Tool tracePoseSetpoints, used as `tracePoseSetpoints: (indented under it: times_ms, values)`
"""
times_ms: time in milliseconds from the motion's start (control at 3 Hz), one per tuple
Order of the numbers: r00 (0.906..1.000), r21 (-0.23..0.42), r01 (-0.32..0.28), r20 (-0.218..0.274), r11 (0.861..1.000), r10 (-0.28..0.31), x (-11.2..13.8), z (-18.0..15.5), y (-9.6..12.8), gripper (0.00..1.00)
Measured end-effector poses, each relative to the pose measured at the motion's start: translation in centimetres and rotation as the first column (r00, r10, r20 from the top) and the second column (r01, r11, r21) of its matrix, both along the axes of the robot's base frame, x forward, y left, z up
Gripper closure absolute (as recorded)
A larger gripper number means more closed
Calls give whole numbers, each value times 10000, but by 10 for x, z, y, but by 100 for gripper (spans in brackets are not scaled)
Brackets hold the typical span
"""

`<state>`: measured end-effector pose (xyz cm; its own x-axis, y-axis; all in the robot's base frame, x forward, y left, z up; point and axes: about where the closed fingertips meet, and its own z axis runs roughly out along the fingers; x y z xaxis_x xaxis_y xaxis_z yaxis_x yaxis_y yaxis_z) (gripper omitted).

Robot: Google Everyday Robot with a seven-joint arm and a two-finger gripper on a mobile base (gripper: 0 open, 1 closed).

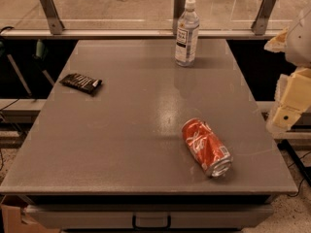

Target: Move coke can near blue plastic bottle

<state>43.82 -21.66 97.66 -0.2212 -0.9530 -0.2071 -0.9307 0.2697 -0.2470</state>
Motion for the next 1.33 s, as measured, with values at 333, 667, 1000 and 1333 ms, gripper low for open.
tracePoseSetpoints:
  times_ms: [333, 667, 1000, 1333]
  values:
    - [10000, 0, 0, 2, 10000, 0, 0, 0, 0, 0]
    - [9976, 490, 531, -463, 9974, -509, 7, -27, 4, 0]
    - [9892, 1037, 1156, -1023, 9879, -1050, 11, -44, 22, 0]
    - [9752, 1425, 1725, -1638, 9746, -1486, 11, -58, 46, 0]
